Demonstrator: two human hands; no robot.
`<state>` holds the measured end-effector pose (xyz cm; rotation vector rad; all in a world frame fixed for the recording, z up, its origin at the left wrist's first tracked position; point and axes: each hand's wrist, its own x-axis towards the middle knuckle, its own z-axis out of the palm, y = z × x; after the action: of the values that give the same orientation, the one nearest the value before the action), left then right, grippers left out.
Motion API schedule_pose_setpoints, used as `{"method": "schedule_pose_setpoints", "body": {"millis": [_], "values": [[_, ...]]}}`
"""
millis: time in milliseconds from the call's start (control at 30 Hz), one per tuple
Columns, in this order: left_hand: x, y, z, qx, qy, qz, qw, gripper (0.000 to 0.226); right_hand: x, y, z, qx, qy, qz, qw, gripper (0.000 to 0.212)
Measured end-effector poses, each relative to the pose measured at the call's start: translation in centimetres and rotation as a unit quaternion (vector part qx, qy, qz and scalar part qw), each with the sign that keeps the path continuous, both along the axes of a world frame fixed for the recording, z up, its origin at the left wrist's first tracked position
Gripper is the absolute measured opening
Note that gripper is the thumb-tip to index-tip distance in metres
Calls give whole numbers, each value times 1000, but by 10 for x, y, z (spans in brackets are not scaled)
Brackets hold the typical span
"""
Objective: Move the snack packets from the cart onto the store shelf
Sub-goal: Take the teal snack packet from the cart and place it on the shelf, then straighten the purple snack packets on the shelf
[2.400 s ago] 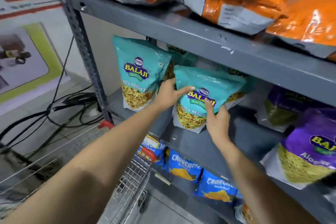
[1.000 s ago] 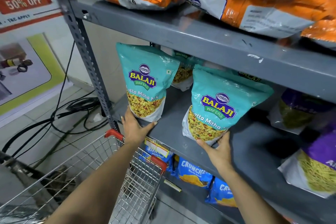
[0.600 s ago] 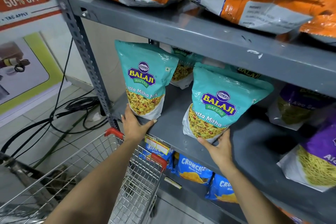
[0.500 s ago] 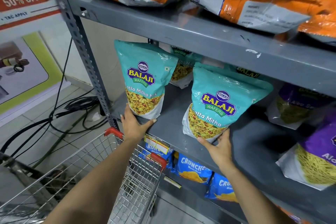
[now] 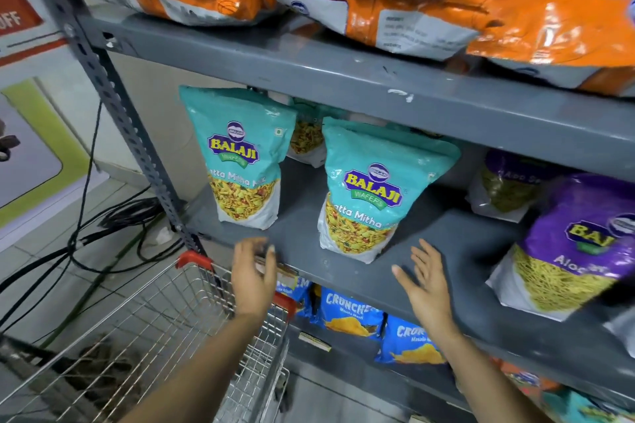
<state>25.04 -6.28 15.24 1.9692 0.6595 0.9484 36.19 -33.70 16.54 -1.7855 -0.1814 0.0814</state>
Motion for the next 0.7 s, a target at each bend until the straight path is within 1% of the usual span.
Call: {"method": "schedule_pose_setpoints", "body": {"millis": [100,167,233,267,300,333,367,467,500,533,600,700], "values": [[8,-53,0,24,-18,-132,991,10,-13,-48,1,-24,-42,-64,997,49],[22,-94,1,33,-8,-218,975,9,-21,-84,3,-28,-66,-123,990,40],[40,-139,4,14,9,-279,960,7,-30,-122,7,-43,-92,-181,978,33],[48,-161,7,1,15,-302,953,9,-34,-141,8,-48,-102,-212,971,33],[58,-183,11,-11,21,-322,946,15,-37,-159,10,-41,-110,-245,962,37],[67,-205,14,-22,31,-340,940,25,-41,-176,13,-34,-121,-278,952,44],[76,-227,18,-32,49,-356,933,42,-44,-195,15,-33,-138,-307,941,52],[103,-283,27,-81,138,-400,903,109,-45,-249,13,-44,-176,-365,913,88],[112,-300,30,-103,160,-409,892,124,-42,-268,10,-65,-173,-382,906,101],[121,-314,32,-127,173,-418,883,133,-38,-285,8,-95,-165,-394,899,113],[140,-335,32,-168,164,-431,871,135,-26,-313,5,-149,-130,-404,893,132],[164,-349,26,-182,141,-424,876,118,-5,-336,5,-173,-85,-386,902,145]]}}
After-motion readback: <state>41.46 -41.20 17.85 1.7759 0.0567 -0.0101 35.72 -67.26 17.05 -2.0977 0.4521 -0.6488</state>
